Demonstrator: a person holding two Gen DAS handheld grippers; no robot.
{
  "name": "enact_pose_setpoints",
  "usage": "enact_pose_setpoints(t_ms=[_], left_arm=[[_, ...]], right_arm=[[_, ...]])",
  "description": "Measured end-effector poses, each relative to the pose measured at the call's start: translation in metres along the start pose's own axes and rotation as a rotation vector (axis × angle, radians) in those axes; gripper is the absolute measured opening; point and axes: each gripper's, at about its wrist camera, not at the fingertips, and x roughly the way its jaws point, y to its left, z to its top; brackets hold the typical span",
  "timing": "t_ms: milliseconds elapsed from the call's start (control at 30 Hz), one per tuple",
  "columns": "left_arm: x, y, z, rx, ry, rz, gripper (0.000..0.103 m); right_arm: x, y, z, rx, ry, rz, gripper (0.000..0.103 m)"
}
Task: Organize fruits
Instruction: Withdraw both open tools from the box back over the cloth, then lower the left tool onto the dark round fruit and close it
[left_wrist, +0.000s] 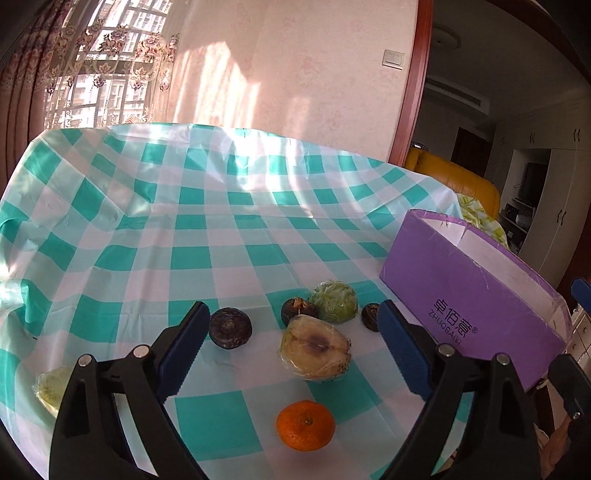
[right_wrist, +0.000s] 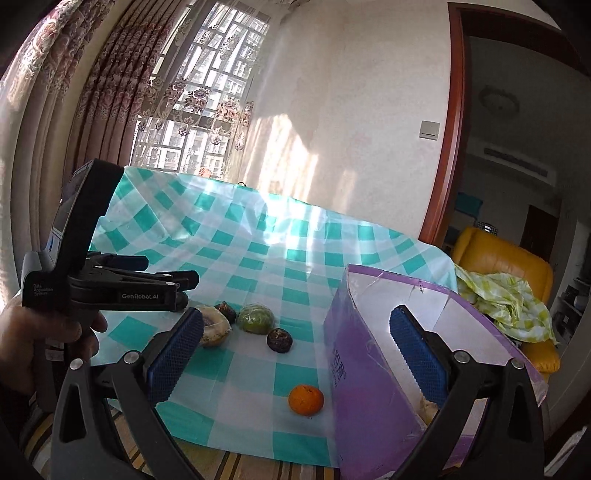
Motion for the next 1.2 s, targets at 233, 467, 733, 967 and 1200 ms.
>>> enact_pose_setpoints(t_ms=[233,467,733,967,1200], left_arm=[[0.023,-0.009,-0.009,0.046,0.096,-0.037,0.084],[0.039,-0.007,-0.015,0.045,0.163,-0.03,0.083],[0.043,0.035,-0.008,-0.136,0.158,0.052,0.067],[0.058,0.059,-0.009,-0.22,0.207,0.099,0.061],[0.065,0.062,-0.01,-0.217,0.223,0.109,0.056]], right_arm=[[0.046,0.025,-0.018,-0.085,0.167,0.013,0.098],[0.069,0.034,-0.023,-0.127,0.21,0.015,0.098],[0.102,0.027,-0.017,-0.029,0.264,0.12,0.098],[0.13,0.019,-0.013,0.137,0.314,0.289,0.098],[0.149,0.035,-0.012,0.166,0.358,0.358,0.098]])
